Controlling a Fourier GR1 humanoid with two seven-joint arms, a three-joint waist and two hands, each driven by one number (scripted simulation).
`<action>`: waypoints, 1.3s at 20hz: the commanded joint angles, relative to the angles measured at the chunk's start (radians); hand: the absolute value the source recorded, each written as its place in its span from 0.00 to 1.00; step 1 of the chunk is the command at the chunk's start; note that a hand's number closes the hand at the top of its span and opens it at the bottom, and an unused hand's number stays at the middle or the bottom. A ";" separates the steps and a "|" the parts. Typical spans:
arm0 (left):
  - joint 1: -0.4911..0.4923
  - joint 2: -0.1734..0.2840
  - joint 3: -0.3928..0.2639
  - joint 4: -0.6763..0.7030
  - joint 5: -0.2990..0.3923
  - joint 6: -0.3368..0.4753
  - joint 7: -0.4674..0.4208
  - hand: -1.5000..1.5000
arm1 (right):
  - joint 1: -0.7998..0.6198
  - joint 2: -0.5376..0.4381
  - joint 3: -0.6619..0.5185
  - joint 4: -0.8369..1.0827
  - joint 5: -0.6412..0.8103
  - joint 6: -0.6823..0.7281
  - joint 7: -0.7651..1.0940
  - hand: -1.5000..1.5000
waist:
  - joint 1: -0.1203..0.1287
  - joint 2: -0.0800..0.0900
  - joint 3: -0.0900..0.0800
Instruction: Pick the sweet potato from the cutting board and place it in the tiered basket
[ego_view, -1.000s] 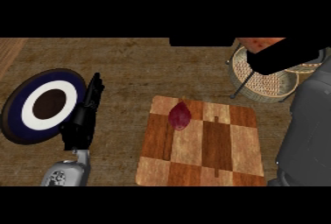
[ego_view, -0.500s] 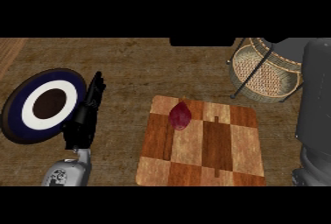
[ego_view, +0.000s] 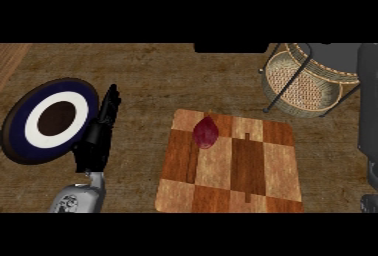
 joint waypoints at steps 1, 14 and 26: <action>0.016 0.013 0.003 -0.010 0.016 -0.024 -0.020 0.50 | 0.000 0.043 -0.148 0.041 -0.067 -0.141 0.060 0.00 | 0.007 0.002 0.001; 0.004 0.012 0.025 0.008 0.024 -0.015 -0.013 0.50 | 0.003 0.000 -0.335 0.010 -0.252 -0.394 0.022 0.00 | -0.010 -0.005 0.000; 0.056 0.013 0.031 -0.001 0.017 -0.003 -0.022 0.50 | 0.363 -0.112 -0.691 -0.400 -0.596 -0.189 0.020 0.00 | -0.047 -0.013 0.001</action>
